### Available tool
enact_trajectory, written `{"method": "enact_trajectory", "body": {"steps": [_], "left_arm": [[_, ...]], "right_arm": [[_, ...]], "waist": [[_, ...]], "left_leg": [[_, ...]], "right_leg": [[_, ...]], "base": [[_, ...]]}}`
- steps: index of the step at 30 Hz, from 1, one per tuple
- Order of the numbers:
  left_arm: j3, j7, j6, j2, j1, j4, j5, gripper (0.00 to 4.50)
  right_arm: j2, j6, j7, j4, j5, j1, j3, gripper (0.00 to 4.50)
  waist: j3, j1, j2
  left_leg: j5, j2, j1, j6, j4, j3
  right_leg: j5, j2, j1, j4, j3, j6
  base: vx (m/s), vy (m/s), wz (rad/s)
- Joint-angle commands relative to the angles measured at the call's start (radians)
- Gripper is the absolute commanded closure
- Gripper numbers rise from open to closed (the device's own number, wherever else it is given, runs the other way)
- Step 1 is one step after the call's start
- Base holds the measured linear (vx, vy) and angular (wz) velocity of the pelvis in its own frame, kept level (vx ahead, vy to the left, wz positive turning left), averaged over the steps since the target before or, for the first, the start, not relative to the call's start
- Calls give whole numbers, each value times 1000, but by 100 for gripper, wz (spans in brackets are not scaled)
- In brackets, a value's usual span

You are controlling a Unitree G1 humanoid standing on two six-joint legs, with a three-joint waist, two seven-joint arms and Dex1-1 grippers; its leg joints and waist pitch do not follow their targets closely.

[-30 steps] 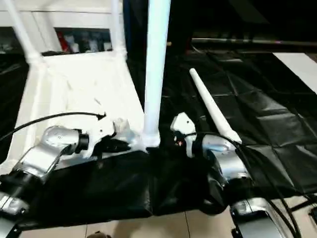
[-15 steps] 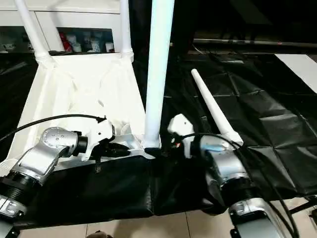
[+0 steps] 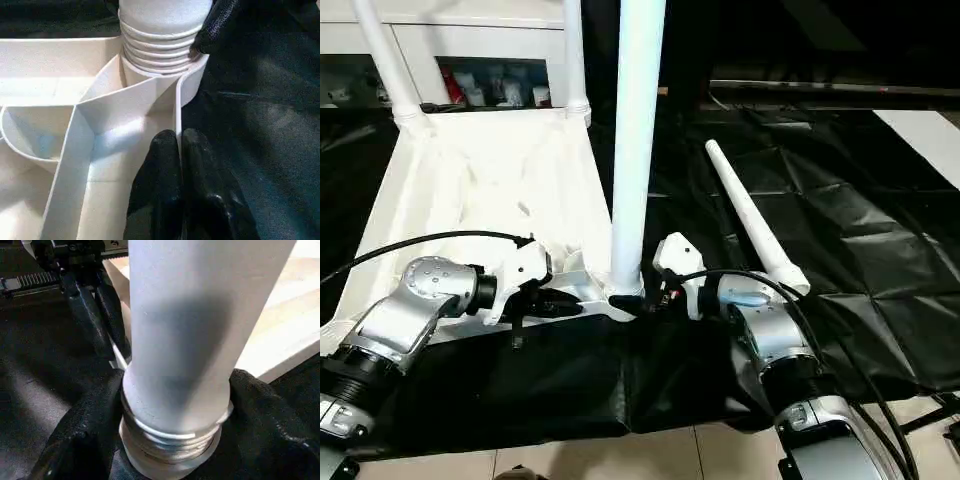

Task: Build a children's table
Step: Rotate leg to tighten

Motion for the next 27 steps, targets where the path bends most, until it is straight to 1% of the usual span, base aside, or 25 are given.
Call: {"method": "enact_trajectory", "body": {"steps": [1, 2, 6, 7, 8, 9, 10, 11, 12, 13, 14, 15, 16, 17, 18, 19, 21, 22, 24, 25, 26, 27], "left_arm": [[-23, -27, -1, -9, 5, -16, 0, 450], [-24, -29, 1, -8, 5, -16, 1, 450], [-19, -4, 5, -16, 5, -7, 7, 450], [-8, 63, 16, -41, -7, 21, 24, 450], [-5, 81, 19, -47, -10, 28, 29, 450], [6, 139, 34, -76, -22, 52, 36, 450], [23, 218, 75, -120, -40, 81, 38, 450], [31, 250, 102, -141, -48, 91, 36, 450], [34, 276, 121, -157, -55, 97, 38, 450], [37, 303, 136, -172, -62, 105, 42, 450], [46, 390, 170, -213, -82, 132, 60, 450], [52, 444, 200, -241, -94, 146, 70, 450], [58, 493, 221, -267, -105, 158, 78, 450], [57, 517, 228, -285, -112, 165, 83, 450], [52, 542, 237, -307, -118, 168, 92, 450], [50, 556, 236, -321, -120, 172, 96, 450], [38, 573, 231, -341, -124, 175, 115, 450], [36, 573, 230, -341, -124, 175, 117, 450], [31, 576, 226, -339, -124, 176, 125, 450], [26, 576, 221, -331, -121, 174, 128, 450], [26, 576, 221, -331, -121, 174, 128, 450], [25, 576, 219, -323, -118, 172, 130, 450]], "right_arm": [[3, -16, 0, 13, -7, -15, 4, 176], [6, -19, -6, 19, -9, -12, 2, 176], [28, -2, -77, 58, -7, -15, -25, 177], [52, 24, -168, 107, -10, -23, -52, 177], [58, 31, -191, 120, -11, -26, -58, 177], [79, 51, -273, 161, -15, -33, -76, 177], [111, 75, -400, 219, -22, -50, -101, 177], [127, 83, -462, 245, -25, -60, -112, 178], [141, 91, -515, 268, -24, -70, -123, 178], [154, 98, -563, 289, -23, -82, -133, 178], [183, 112, -672, 334, -19, -111, -154, 178], [200, 123, -735, 357, -14, -128, -167, 178], [217, 134, -789, 378, -8, -145, -179, 178], [229, 142, -824, 393, -7, -159, -184, 178], [244, 148, -866, 413, -12, -178, -186, 178], [254, 153, -890, 425, -16, -190, -185, 178], [272, 151, -916, 455, -18, -219, -192, 178], [273, 150, -916, 458, -19, -221, -192, 178], [276, 140, -917, 470, -22, -230, -194, 178], [282, 120, -903, 483, -18, -242, -199, 178], [282, 119, -902, 484, -18, -243, -199, 178], [287, 102, -886, 493, -7, -254, -206, 178]], "waist": [[-62, -4, 2], [-62, -4, 4], [-60, -6, 5], [-59, -9, 7], [-58, -10, 8], [-55, -14, 9], [-52, -22, 9], [-53, -23, 13], [-52, -27, 15], [-50, -33, 12], [-50, -34, 16], [-50, -39, 14], [-50, -41, 13], [-51, -41, 13], [-52, -40, 13], [-53, -42, 12], [-56, -44, 5], [-56, -42, 8], [-56, -43, 9], [-55, -43, 10], [-54, -44, 10], [-52, -45, 3]], "left_leg": [[-69, 25, 11, 72, -56, 0], [-79, 24, 12, 65, -57, 0], [-92, 24, 12, 52, -59, -1], [-104, 24, 12, 46, -60, -2], [-112, 24, 13, 41, -62, -1], [-138, 24, 14, 26, -66, -3], [-163, 24, 14, 7, -70, -3], [-178, 23, 17, -7, -69, -3], [-197, 23, 16, -25, -73, -7], [-209, 22, 11, -32, -77, -9], [-223, 22, 12, -35, -77, -9], [-233, 22, 16, -39, -75, -8], [-233, 21, 18, -40, -74, -7], [-229, 19, 17, -37, -73, -7], [-219, 19, 16, -32, -73, -8], [-204, 19, 12, -27, -73, -8], [-188, 18, 10, -16, -70, -7], [-176, 18, 10, -8, -69, -7], [-175, 18, 10, 0, -69, -6], [-186, 19, 11, 2, -70, -6], [-192, 19, 10, 2, -71, -6], [-204, 19, 11, 3, -72, -5]], "right_leg": [[139, -60, 53, -58, 46, -271], [125, -61, 53, -59, 47, -269], [106, -61, 53, -61, 48, -265], [91, -62, 52, -62, 48, -264], [79, -62, 50, -64, 48, -263], [30, -63, 51, -70, 47, -261], [-22, -63, 49, -74, 48, -255], [-50, -64, 48, -76, 48, -253], [-101, -66, 51, -80, 48, -241], [-134, -65, 52, -85, 47, -224], [-154, -66, 49, -86, 48, -218], [-168, -66, 44, -90, 49, -216], [-164, -66, 44, -90, 51, -222], [-163, -66, 45, -92, 51, -219], [-148, -65, 46, -90, 50, -216], [-121, -64, 47, -89, 50, -214], [-82, -62, 48, -86, 49, -214], [-59, -62, 48, -84, 49, -216], [-42, -62, 48, -83, 49, -221], [-49, -63, 46, -85, 49, -223], [-57, -63, 46, -86, 49, -223], [-79, -63, 46, -89, 49, -221]], "base": [[0, 0, 0], [0, 0, 0], [0, 0, 0], [0, 0, 0], [0, 0, 0], [0, 0, 0], [0, 0, 0], [0, 0, 0], [0, 0, 0], [0, 0, 0], [0, 0, 0], [0, 0, 0], [0, 0, 0], [0, 0, 0], [0, 0, 0], [0, 0, 0], [0, 0, 0], [0, 0, 0], [0, 0, 0], [0, 0, 0], [0, 0, 0], [0, 0, 0]]}}
